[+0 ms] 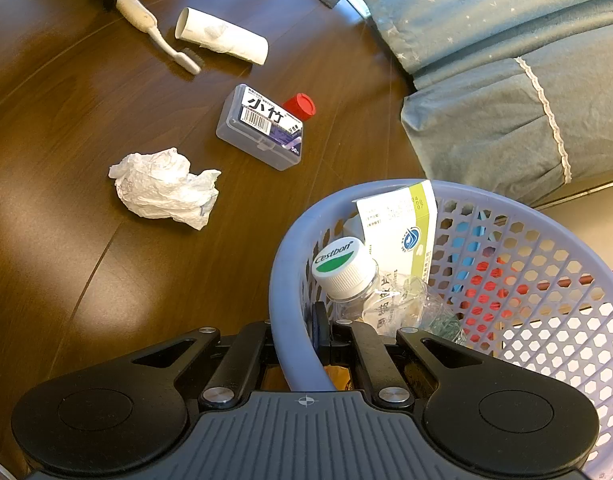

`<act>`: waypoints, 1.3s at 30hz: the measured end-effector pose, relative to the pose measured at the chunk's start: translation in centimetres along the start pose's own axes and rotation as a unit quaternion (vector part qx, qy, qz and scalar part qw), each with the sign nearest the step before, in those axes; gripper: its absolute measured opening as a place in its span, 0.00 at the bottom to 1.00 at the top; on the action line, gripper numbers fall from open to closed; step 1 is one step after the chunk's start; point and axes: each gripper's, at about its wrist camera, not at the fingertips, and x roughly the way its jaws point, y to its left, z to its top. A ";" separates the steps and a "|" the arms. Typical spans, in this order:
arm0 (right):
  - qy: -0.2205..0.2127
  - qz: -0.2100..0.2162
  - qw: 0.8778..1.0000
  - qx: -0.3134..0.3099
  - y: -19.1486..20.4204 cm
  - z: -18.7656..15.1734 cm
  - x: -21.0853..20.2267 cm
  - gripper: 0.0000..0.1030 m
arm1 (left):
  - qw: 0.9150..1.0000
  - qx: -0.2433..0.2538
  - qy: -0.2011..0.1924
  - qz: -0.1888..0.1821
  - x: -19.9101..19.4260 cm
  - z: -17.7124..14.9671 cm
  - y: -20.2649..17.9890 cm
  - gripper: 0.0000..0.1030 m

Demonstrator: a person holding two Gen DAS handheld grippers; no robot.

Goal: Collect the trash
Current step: 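Carry the toothbrush over the wastebasket and open the left tool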

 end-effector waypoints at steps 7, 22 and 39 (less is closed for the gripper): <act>0.001 0.001 1.000 -0.002 0.0 0.0 0.1 0.00 | 0.986 0.139 -0.014 0.088 -3.0 1.2 -0.5 0.18; 0.001 0.000 1.000 0.000 0.0 0.1 0.2 0.00 | 0.959 0.237 -0.038 0.154 -7.7 2.6 -1.1 0.18; 0.000 -0.001 1.000 0.003 0.1 0.3 0.3 0.00 | 0.922 0.299 -0.172 0.178 -14.6 11.7 -3.6 0.18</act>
